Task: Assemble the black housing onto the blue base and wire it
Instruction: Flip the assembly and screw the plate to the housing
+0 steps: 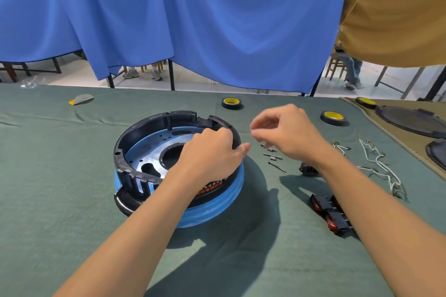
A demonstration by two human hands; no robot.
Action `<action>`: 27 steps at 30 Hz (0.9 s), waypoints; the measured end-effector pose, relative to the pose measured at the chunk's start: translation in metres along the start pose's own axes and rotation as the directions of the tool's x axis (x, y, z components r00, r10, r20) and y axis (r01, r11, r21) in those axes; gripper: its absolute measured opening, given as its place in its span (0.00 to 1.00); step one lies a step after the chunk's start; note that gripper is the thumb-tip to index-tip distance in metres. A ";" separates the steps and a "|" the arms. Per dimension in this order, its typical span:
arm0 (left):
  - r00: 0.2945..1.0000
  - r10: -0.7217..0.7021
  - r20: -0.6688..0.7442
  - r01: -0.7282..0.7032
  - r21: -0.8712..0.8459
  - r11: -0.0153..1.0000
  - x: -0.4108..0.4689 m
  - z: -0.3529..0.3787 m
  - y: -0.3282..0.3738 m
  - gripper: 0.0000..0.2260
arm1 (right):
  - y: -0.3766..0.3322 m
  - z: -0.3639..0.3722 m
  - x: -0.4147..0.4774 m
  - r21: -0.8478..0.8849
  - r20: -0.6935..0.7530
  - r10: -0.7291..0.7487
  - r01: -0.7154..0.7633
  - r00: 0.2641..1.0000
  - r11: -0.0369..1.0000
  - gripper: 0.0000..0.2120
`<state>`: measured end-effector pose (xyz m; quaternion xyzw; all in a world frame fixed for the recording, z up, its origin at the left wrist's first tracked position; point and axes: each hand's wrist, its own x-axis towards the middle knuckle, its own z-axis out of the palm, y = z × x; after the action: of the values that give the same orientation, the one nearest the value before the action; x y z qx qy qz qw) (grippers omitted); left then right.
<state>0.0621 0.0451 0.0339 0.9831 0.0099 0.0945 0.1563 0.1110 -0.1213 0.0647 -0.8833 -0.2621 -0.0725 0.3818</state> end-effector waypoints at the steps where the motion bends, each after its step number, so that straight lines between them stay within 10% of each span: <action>1: 1.000 0.002 0.001 -0.002 0.001 1.000 0.000 0.000 0.000 0.23 | -0.005 0.003 0.005 0.062 -0.034 0.000 0.003 0.999 0.998 0.01; 27: 0.999 0.040 0.027 -0.039 -0.051 0.998 0.003 -0.002 0.000 0.22 | -0.010 0.027 0.046 0.222 0.098 0.191 -0.209 0.977 0.952 0.04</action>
<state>0.0645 0.0463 0.0365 0.9801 -0.0143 0.0839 0.1794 0.1429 -0.0774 0.0677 -0.8570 -0.1921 0.0310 0.4772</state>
